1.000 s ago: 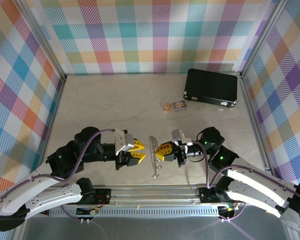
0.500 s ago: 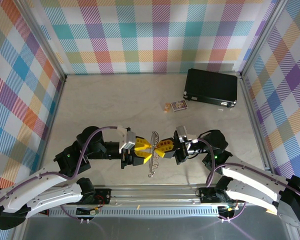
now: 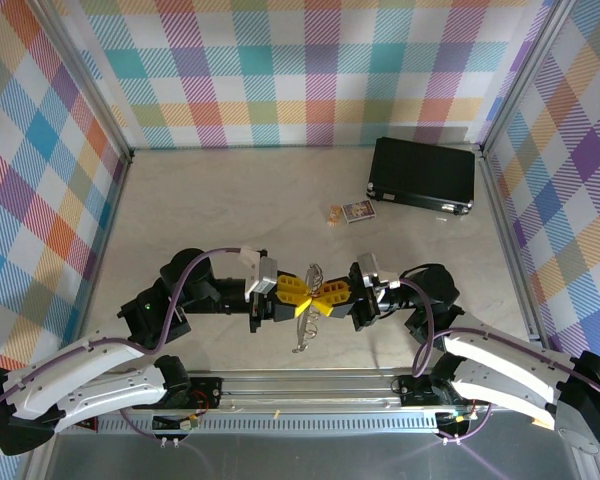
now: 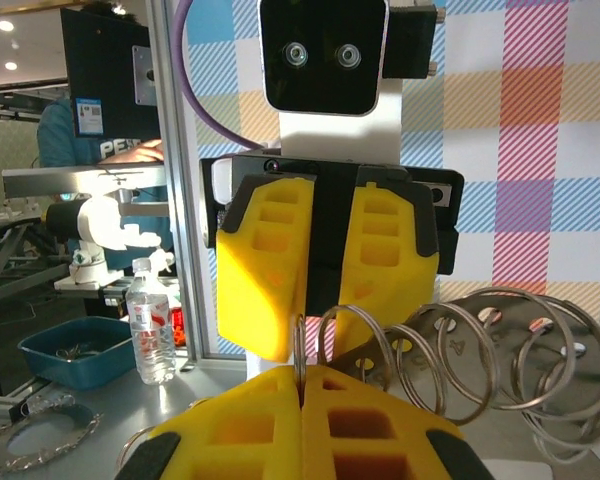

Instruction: Put the keys on the keyring

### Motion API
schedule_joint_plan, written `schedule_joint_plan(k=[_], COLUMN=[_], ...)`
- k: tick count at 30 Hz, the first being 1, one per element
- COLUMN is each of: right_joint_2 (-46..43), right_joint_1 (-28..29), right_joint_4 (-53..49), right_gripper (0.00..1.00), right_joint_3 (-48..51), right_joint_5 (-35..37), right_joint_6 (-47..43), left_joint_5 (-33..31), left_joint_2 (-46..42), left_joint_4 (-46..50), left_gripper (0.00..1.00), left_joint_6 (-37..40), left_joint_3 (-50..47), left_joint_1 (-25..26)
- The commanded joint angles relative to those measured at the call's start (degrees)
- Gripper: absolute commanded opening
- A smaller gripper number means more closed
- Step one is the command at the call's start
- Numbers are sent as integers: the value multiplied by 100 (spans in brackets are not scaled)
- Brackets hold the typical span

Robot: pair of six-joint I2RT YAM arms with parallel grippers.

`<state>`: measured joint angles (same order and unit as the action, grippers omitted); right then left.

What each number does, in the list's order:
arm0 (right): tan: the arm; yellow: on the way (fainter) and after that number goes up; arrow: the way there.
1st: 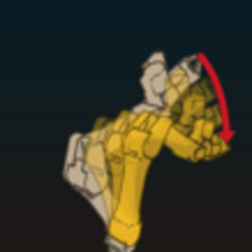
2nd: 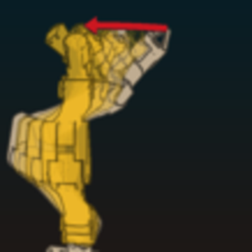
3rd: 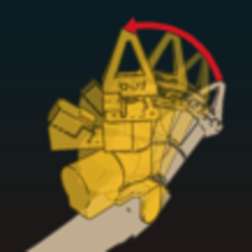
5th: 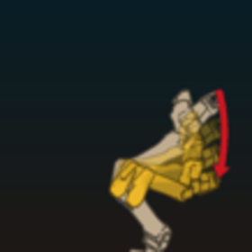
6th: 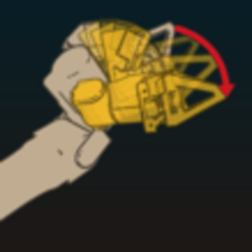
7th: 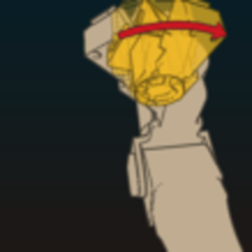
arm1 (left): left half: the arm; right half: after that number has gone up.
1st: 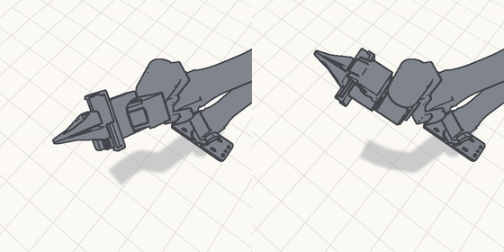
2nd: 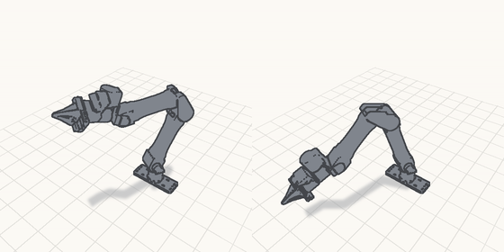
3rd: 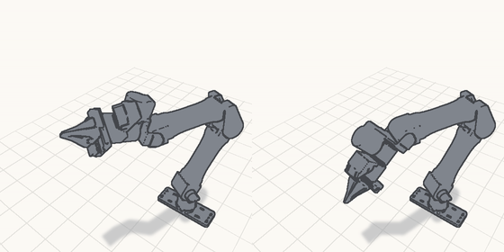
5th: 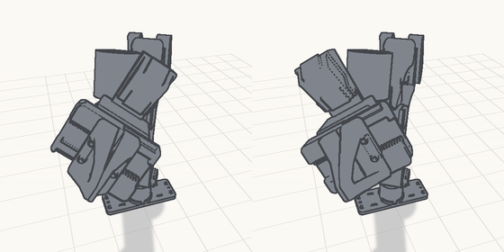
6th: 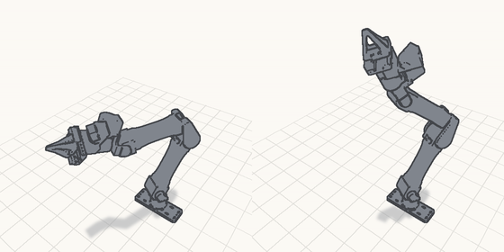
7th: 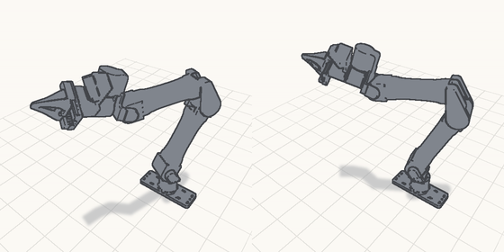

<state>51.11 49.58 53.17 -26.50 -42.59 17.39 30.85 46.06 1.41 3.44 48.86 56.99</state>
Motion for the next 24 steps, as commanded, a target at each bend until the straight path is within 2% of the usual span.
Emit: schedule_joint_plan(k=[1,5,8,13,24], right_joint_2=[-108,-165,-206,-273,-409], right_joint_1=[38,34,34,41,41], right_joint_4=[386,415,414,388,100], right_gripper=[0,0,0,0,0], right_joint_3=[41,83,110,128,94], right_joint_5=[102,228,294,356,758], right_joint_6=[78,81,72,59,-78], left_joint_5=[57,21,-41,-231,-403], left_joint_2=[-14,-27,-88,-280,-546], left_joint_4=[-194,-172,-146,-97,347], left_gripper=[17,18,22,37,35], left_joint_6=[42,55,56,56,296], left_joint_3=[-36,-71,-128,-226,8], left_joint_1=[72,67,67,70,75])
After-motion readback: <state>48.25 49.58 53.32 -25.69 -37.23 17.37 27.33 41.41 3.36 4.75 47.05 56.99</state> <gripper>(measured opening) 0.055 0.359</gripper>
